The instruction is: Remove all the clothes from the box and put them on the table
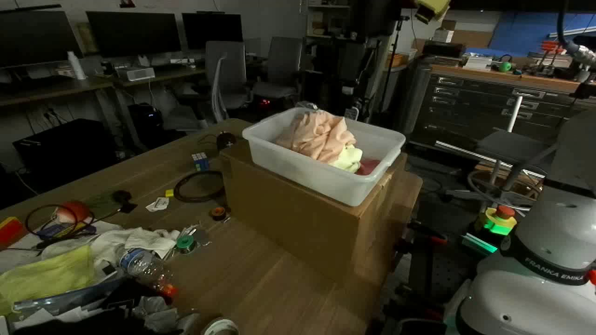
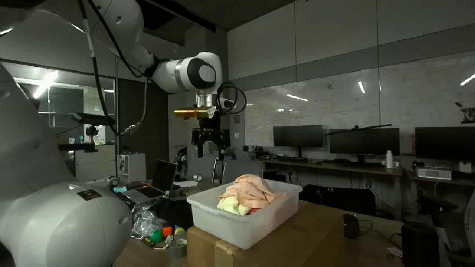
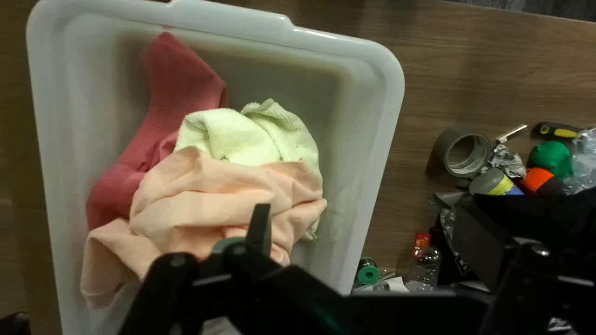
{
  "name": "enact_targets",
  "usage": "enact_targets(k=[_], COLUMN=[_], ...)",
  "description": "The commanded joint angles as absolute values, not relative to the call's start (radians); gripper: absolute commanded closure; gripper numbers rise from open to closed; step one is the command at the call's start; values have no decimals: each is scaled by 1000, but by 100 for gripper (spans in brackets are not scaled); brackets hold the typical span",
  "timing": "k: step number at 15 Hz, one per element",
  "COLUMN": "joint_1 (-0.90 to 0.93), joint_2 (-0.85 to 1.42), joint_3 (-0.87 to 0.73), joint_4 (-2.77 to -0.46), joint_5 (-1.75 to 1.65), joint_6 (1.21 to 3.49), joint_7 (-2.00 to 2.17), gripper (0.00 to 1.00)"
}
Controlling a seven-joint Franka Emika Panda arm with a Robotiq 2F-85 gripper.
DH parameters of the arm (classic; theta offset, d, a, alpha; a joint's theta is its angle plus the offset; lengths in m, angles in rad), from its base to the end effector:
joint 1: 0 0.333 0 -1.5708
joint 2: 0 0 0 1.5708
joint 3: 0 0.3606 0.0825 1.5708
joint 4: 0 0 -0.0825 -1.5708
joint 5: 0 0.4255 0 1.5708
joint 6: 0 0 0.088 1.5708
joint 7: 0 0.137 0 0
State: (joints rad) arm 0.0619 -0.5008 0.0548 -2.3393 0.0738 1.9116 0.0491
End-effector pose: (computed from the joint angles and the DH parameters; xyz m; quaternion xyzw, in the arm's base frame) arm 0.4254 0.0595 0.5255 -0.9989 -0.0198 -0.0345 0.0249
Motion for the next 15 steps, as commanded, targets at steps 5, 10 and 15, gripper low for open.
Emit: enact_targets(k=[5, 10, 15], joint_1=[58, 25, -18], joint_2=[-502, -469, -398], joint_3=[58, 68, 88], joint_4=[-2329, -2324, -2310], joint_5=[72, 48, -4], joint_6=[1918, 2036, 2148], joint_7=[54, 141, 257], gripper=[0, 0, 0])
